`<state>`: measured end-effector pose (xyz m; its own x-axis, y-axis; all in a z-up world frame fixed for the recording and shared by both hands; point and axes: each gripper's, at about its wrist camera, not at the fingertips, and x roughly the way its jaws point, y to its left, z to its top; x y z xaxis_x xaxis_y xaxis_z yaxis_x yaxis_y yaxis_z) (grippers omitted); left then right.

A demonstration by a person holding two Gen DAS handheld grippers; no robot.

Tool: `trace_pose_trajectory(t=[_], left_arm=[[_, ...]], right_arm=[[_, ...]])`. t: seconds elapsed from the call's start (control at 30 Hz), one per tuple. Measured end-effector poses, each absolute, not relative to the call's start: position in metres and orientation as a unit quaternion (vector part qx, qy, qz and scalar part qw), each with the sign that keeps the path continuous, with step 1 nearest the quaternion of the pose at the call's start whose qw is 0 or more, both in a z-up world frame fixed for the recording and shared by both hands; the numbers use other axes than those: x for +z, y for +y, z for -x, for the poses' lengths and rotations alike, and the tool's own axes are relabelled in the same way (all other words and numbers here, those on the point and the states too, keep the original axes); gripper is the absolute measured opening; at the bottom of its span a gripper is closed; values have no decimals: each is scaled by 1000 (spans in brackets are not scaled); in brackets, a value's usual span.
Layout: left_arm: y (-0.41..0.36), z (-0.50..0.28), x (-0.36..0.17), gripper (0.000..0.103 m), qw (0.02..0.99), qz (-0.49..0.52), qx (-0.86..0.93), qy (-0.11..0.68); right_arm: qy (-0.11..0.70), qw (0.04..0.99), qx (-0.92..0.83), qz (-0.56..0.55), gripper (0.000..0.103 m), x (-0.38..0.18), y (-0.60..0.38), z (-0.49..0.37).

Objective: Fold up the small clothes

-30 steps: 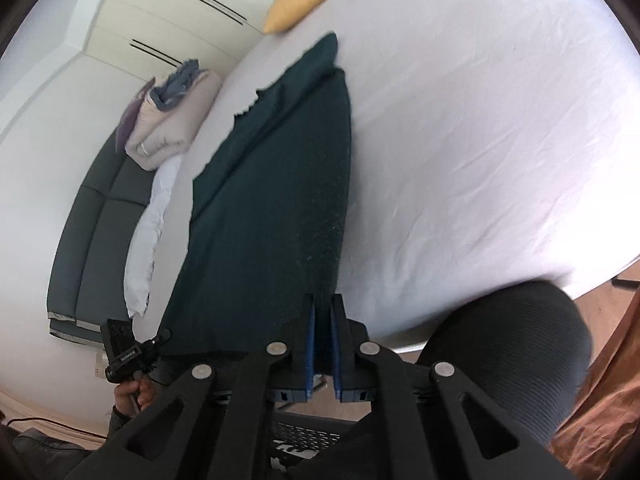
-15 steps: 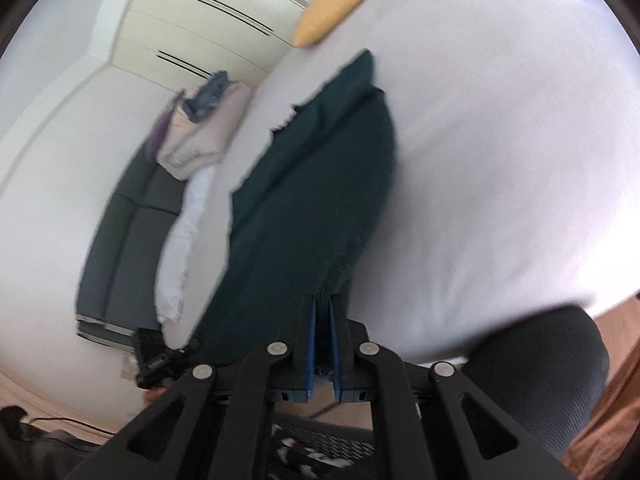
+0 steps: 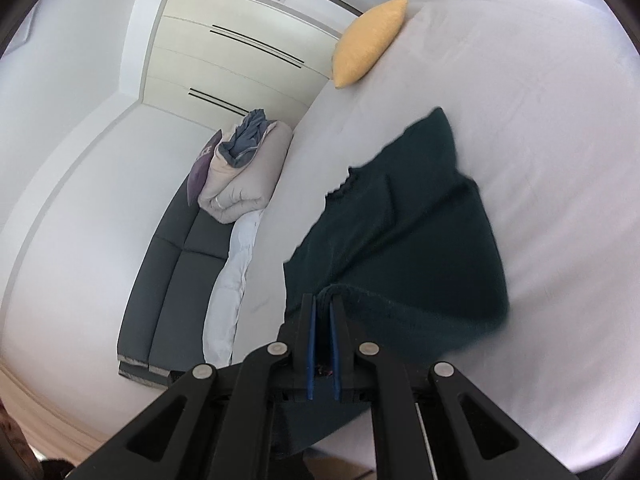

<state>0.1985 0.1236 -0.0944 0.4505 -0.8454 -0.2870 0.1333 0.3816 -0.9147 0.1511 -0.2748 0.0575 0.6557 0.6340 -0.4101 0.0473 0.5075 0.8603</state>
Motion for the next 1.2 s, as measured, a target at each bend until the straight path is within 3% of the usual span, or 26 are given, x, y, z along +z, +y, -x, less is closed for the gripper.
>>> trace_pose_trajectory(t=[0.37, 0.6, 0.63, 0.67, 0.7, 0.73, 0.83, 1.03, 1.2], left_arm=[[135, -377, -104, 7, 735, 465, -285, 402], [135, -488, -168, 12, 721, 468, -205, 468], [137, -493, -177, 20, 709, 480, -203, 475], [139, -494, -180, 27, 707, 483, -204, 475], [142, -493, -180, 51, 711, 481, -205, 470], [147, -490, -177, 61, 716, 483, -213, 457], [159, -487, -165, 89, 728, 488, -205, 437], [158, -445, -123, 90, 775, 425, -195, 425], [125, -393, -126, 90, 802, 348, -188, 447]], right_arm=[[381, 778, 111, -486, 7, 23, -301, -320], [377, 786, 29, -489, 12, -20, -322, -417], [384, 781, 18, -492, 14, -29, -325, -420], [395, 775, 1, -494, 38, -37, -327, -422], [403, 770, -17, -494, 56, -44, -328, -420], [395, 774, -13, -495, 68, -45, -329, -416], [378, 799, -10, -468, 68, -39, -327, -399], [385, 835, 13, -393, 68, -7, -300, -372], [429, 857, 26, -286, 66, 2, -259, -356]])
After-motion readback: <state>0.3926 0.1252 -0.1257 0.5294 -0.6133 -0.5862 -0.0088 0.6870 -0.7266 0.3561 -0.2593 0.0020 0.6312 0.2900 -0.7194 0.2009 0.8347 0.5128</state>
